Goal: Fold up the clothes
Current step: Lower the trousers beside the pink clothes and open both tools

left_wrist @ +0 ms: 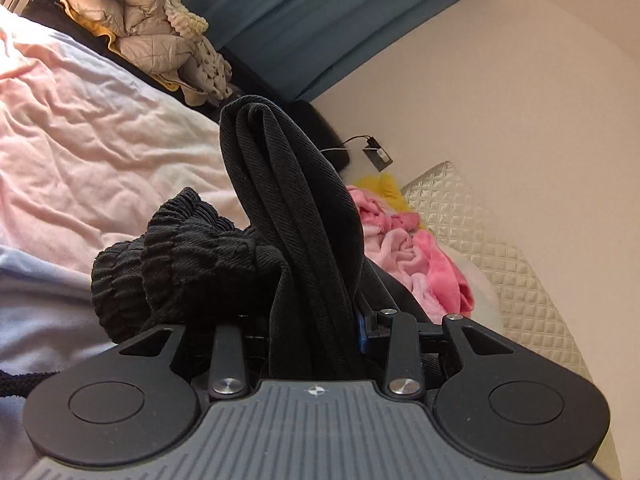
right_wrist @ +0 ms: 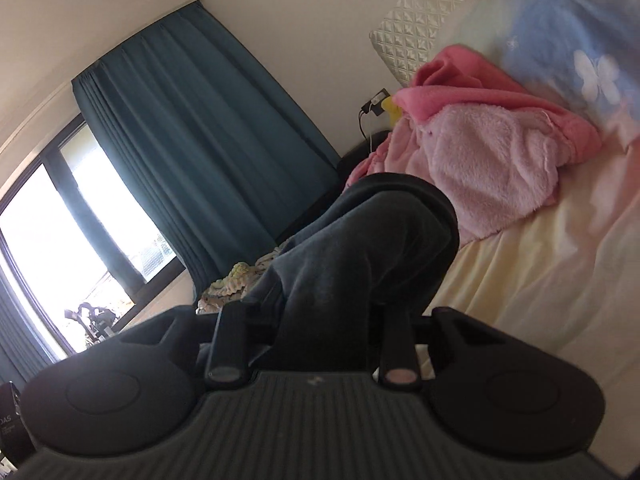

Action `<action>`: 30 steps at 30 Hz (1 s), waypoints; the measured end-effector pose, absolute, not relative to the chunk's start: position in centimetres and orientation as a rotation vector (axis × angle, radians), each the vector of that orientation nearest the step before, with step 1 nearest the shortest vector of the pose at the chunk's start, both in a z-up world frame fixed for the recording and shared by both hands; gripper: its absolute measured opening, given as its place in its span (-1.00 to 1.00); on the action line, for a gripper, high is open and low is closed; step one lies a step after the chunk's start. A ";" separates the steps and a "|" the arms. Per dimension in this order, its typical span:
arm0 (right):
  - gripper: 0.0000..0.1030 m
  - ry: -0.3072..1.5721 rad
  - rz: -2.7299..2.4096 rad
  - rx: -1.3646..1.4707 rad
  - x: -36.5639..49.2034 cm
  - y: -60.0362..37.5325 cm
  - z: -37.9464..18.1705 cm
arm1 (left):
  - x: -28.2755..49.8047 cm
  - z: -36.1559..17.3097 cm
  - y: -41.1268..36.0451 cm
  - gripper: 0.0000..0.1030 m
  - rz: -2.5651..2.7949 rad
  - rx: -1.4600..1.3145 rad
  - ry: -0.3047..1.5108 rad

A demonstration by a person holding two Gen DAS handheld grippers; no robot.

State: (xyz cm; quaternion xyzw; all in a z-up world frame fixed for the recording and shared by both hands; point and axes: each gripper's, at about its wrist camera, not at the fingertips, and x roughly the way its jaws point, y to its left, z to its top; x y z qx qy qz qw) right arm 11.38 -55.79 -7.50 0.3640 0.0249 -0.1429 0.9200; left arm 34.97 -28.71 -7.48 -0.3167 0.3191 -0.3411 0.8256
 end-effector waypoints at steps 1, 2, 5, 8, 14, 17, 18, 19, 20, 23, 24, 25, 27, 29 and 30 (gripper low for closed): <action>-0.40 0.080 -0.331 0.770 11.5 -56.0 -9.2 | 35.1 -8.7 -28.9 -0.25 -0.717 -0.664 0.678; -0.38 0.115 -0.366 0.795 11.7 -56.0 -10.7 | 35.2 -9.8 -29.0 -0.22 -0.708 -0.655 0.678; -0.26 0.196 -0.407 0.843 12.1 -55.5 -14.4 | 34.6 -13.0 -29.3 -0.10 -0.684 -0.652 0.679; -0.09 0.229 -0.404 0.860 12.6 -55.6 -15.8 | 33.5 -13.6 -28.4 0.09 -0.681 -0.684 0.701; 0.23 0.238 -0.438 0.872 11.4 -54.6 -14.3 | 29.4 -7.8 -26.9 0.90 -0.566 -0.514 0.708; 0.28 0.238 -0.501 0.834 10.4 -53.4 -12.7 | 28.0 -4.7 -24.6 0.90 -0.564 -0.456 0.687; 0.28 0.238 -0.524 0.821 9.9 -53.0 -12.1 | 27.1 -3.6 -23.6 0.90 -0.567 -0.441 0.664; 0.28 0.236 -0.547 0.792 9.2 -52.4 -11.5 | 26.2 -2.5 -22.5 0.91 -0.571 -0.426 0.640; 0.29 0.228 -0.564 0.763 8.5 -51.8 -10.9 | 25.1 -1.3 -21.2 0.91 -0.564 -0.397 0.616; 0.29 0.193 -0.612 0.663 6.2 -49.7 -8.7 | 21.5 2.5 -17.1 0.91 -0.530 -0.296 0.528; 0.29 0.181 -0.612 0.640 5.5 -49.1 -7.8 | 20.2 3.7 -15.7 0.91 -0.518 -0.263 0.498; 0.29 0.169 -0.595 0.613 4.9 -48.4 -6.8 | 19.1 4.8 -14.3 0.91 -0.501 -0.236 0.468; 0.29 0.139 -0.547 0.584 3.7 -46.9 -4.6 | 17.0 6.9 -11.7 0.95 -0.470 -0.194 0.418; 0.30 0.107 -0.483 0.551 2.6 -44.9 -2.4 | 14.6 8.6 -9.1 0.97 -0.443 -0.170 0.376; 0.30 0.091 -0.451 0.535 2.0 -44.0 -1.3 | 13.3 9.4 -7.6 0.98 -0.430 -0.160 0.353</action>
